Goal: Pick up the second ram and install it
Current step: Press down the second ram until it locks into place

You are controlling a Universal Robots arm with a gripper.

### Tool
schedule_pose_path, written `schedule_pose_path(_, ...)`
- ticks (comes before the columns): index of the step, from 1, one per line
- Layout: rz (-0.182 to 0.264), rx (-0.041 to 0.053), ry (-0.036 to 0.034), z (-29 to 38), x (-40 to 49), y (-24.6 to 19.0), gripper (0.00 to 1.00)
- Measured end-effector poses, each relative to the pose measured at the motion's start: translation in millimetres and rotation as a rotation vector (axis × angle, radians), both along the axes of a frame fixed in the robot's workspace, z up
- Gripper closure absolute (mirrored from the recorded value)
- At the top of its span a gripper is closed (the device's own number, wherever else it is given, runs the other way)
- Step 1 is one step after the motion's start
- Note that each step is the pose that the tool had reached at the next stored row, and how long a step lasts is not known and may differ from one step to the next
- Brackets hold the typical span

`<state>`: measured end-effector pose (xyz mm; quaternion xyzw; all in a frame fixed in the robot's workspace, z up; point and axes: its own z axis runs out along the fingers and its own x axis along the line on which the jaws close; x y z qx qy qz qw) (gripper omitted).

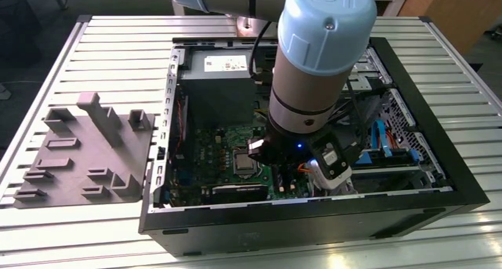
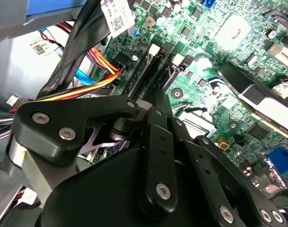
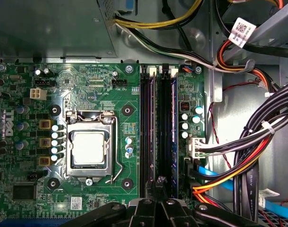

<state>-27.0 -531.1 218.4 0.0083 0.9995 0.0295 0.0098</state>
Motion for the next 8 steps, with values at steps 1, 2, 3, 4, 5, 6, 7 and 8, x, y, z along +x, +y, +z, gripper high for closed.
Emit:
schedule_pose_path(1, 0.0, -0.0001, 0.0, -0.1, 0.0, 0.0, 0.89)
schedule_pose_path(2, 0.0, 0.0001, 0.0, -0.8, 0.0, 0.0, 0.89)
schedule_pose_path(3, 0.0, -0.0004, 0.0002, -1.2, 0.0, -0.1, 0.89)
schedule_pose_path(4, 0.0, -0.0004, 0.0002, -1.3, 0.0, -0.1, 0.89)
schedule_pose_path(5, 0.0, -0.0003, 0.0002, -1.3, 0.0, -0.1, 0.89)
schedule_pose_path(6, 0.0, -0.0001, 0.0001, -1.4, 0.0, -0.1, 0.89)
schedule_pose_path(7, 0.0, 0.0001, 0.0001, -1.5, 0.0, 0.0, 0.89)
schedule_pose_path(8, 0.0, 0.0004, 0.0, -1.5, 0.0, 0.0, 0.89)
